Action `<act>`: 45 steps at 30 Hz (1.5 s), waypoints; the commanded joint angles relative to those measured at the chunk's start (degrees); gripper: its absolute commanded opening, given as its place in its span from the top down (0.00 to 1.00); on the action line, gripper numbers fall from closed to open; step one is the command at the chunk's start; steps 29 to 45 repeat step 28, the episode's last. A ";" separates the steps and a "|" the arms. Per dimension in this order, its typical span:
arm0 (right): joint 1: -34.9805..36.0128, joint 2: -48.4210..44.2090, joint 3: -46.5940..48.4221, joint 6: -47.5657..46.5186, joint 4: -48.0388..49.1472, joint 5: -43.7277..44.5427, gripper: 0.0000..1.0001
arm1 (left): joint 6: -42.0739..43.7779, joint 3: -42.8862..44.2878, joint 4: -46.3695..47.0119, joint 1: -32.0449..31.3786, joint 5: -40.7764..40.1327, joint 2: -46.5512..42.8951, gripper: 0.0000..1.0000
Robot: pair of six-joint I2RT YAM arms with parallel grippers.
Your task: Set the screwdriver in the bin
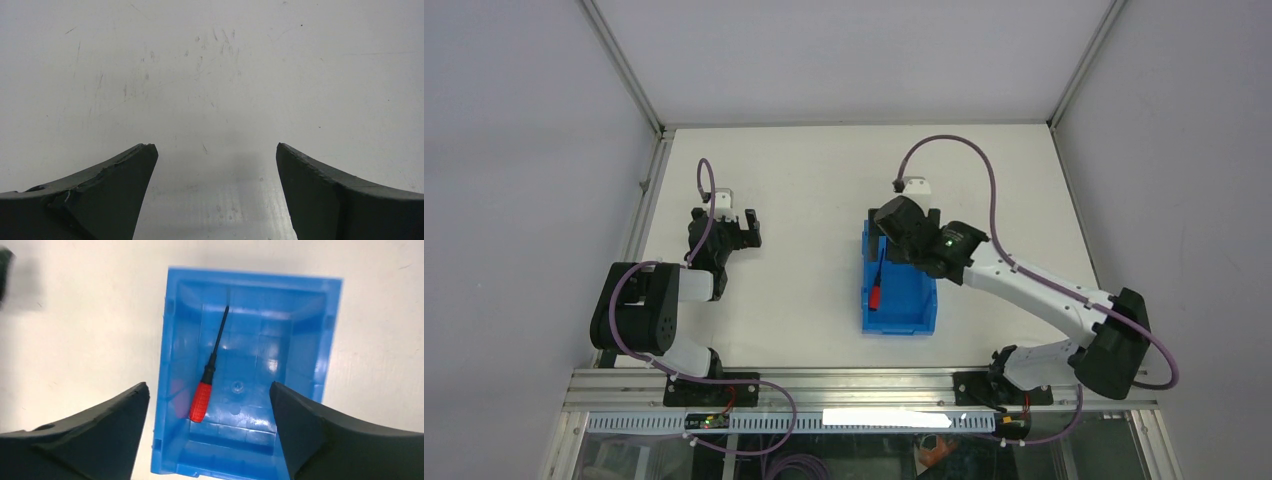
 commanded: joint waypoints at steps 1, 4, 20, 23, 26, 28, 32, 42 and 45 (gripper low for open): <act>-3.91 -4.05 5.21 -6.77 -4.42 4.86 0.01 | -0.93 0.19 1.51 -0.37 0.56 -1.35 0.01; -10.68 -4.90 6.67 -10.24 -6.14 4.69 0.01 | -0.93 0.19 1.50 -0.32 0.59 -1.33 0.01; -44.44 -7.27 4.25 -18.14 -9.61 -2.36 0.01 | -0.93 0.19 1.50 -0.37 0.54 -1.33 0.01; -44.79 -7.25 3.82 -18.47 -9.85 -1.68 0.01 | -0.93 0.19 1.50 -0.34 0.60 -1.36 0.01; -45.05 -7.20 3.66 -18.02 -9.98 -1.82 0.01 | -0.93 0.19 1.50 -0.36 0.54 -1.34 0.01; -45.06 -6.91 4.04 -17.79 -9.97 -2.83 0.01 | -0.93 0.19 1.50 -0.32 0.57 -1.33 0.01; -45.06 -6.91 4.04 -17.79 -9.97 -2.83 0.01 | -0.93 0.19 1.50 -0.32 0.57 -1.33 0.01; -45.06 -6.91 4.04 -17.79 -9.97 -2.83 0.01 | -0.93 0.19 1.50 -0.32 0.57 -1.33 0.01; -45.06 -6.91 4.04 -17.79 -9.97 -2.83 0.01 | -0.93 0.19 1.50 -0.32 0.57 -1.33 0.01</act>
